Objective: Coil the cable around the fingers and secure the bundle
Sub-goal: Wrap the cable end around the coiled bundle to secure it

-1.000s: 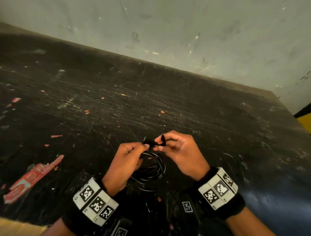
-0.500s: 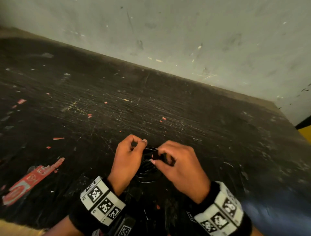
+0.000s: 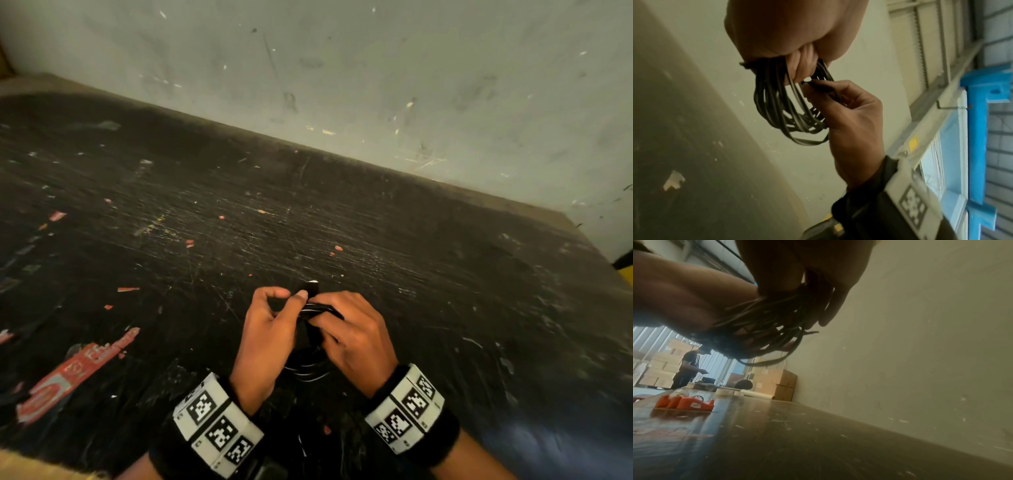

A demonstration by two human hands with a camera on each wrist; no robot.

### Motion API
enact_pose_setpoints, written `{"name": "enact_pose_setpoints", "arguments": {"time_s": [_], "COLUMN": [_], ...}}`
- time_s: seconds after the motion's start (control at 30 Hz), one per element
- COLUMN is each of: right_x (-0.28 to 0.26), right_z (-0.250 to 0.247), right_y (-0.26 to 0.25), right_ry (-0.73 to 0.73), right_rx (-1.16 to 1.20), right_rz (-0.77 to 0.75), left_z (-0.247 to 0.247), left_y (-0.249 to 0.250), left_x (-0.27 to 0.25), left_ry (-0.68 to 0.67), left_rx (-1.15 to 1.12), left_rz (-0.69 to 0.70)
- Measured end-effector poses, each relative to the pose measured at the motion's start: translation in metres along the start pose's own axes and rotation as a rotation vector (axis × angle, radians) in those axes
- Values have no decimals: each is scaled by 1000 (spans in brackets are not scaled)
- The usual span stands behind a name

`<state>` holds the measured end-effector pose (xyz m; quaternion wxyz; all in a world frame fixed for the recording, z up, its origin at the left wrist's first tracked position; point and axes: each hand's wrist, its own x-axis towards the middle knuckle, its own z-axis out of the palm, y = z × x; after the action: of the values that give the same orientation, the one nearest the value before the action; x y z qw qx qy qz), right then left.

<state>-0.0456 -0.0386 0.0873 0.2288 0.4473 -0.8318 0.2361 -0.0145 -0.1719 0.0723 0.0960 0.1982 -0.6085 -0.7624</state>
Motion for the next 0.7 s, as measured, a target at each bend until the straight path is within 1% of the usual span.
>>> {"name": "enact_pose_setpoints", "arguments": {"time_s": [0.07,0.17,0.23,0.3,0.4,0.47,0.53,0.63,0.7], "right_x": [-3,-8,-10,-11,-13,-16,-18,-20,-20], "right_z": [1,1,0,-3,-10,-13,-15,-22,-25], "right_y": [2,4,6,9,12,14,15,13,8], "right_ry": [9,1,-14,-29,-17,-12,1,52,81], "right_rx": [-4,0,19,36,11,8,66,250,386], "right_rz": [3,17,32,26,-18,-40,-34,60,188], "left_z": [3,5,5,4,7,9,10,9,8], "left_y": [2,4,7,8,7,5,1,-9,-13], "left_x": [0,-1,-2,-1,-1,-1,-1,0,-2], "left_ry": [-23,-160,-240,-256,-241,-249,-265,-267,-270], "left_rx": [-3,4,-10,-35,-41,-20,30,145,202], "left_rz": [-44,-78,-66,-42,-27,-18,19,116,171]}}
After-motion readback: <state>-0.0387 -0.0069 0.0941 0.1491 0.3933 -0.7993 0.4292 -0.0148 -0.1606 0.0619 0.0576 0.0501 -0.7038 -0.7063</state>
